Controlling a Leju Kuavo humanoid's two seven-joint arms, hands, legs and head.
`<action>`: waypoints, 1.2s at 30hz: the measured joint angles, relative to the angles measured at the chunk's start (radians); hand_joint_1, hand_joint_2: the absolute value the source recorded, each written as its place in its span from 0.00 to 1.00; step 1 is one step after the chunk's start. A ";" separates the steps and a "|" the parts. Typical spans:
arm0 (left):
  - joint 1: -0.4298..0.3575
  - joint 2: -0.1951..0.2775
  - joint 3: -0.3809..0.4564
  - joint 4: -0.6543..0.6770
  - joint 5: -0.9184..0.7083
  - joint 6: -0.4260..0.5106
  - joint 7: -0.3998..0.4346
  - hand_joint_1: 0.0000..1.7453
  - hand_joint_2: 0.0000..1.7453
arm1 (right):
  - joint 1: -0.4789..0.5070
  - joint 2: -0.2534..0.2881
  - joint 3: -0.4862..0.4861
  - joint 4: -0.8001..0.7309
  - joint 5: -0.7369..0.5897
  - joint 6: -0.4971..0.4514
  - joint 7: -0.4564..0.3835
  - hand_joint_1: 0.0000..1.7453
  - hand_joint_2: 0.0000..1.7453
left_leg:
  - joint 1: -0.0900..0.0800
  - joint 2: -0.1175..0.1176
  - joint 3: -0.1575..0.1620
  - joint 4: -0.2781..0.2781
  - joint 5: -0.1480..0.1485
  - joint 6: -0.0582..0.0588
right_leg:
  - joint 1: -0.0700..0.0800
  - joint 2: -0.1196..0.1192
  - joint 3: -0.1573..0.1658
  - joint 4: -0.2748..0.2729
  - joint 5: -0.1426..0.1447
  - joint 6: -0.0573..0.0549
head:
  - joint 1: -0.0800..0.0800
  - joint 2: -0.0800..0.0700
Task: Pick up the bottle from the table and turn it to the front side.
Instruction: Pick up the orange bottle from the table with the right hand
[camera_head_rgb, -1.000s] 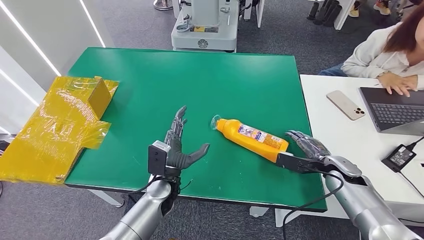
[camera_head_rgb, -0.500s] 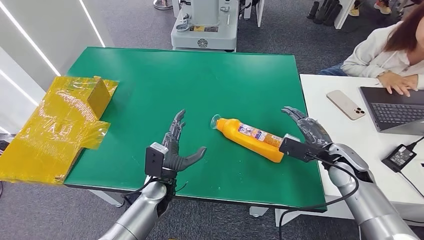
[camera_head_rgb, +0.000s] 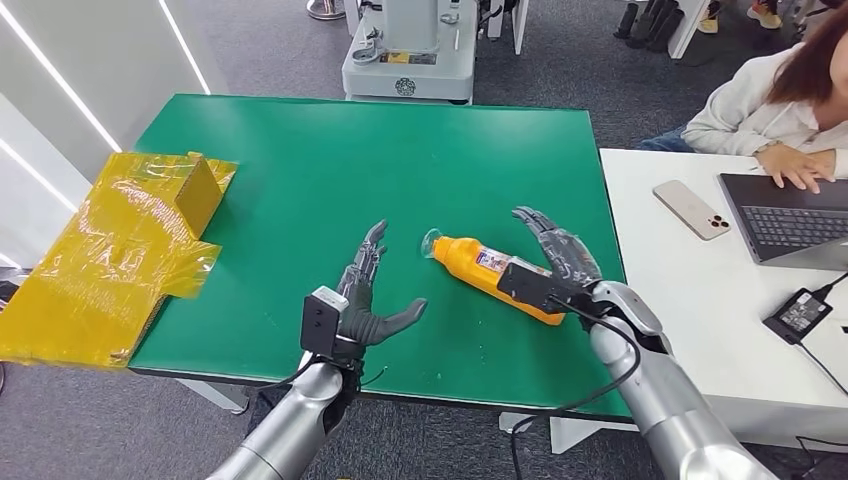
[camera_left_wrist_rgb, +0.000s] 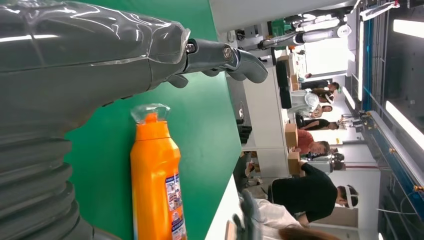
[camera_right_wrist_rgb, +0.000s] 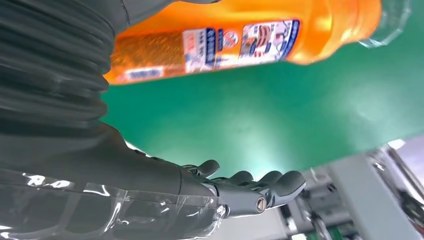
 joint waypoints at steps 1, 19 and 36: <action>-0.006 -0.004 0.000 0.005 -0.002 -0.004 0.000 0.00 1.00 | -0.014 0.023 0.002 0.036 0.015 -0.003 0.008 0.00 1.00 | 0.000 0.000 0.000 0.000 0.000 0.000 | 0.000 0.000 0.000 0.000 0.000 0.000 | 0.000 0.000; -0.037 -0.012 0.010 0.067 0.051 0.005 -0.011 0.00 1.00 | -0.204 0.185 0.144 0.357 0.189 0.106 0.148 0.00 1.00 | 0.000 -0.001 -0.001 0.000 0.000 0.000 | 0.000 -0.001 -0.001 0.000 0.000 0.000 | 0.000 0.000; 0.040 0.004 0.042 0.025 0.039 0.026 -0.002 0.00 1.00 | -0.210 0.133 0.163 0.407 0.188 0.094 0.176 0.00 1.00 | 0.000 -0.001 -0.001 0.001 0.000 0.000 | 0.000 0.000 -0.001 -0.001 0.000 0.000 | 0.000 0.000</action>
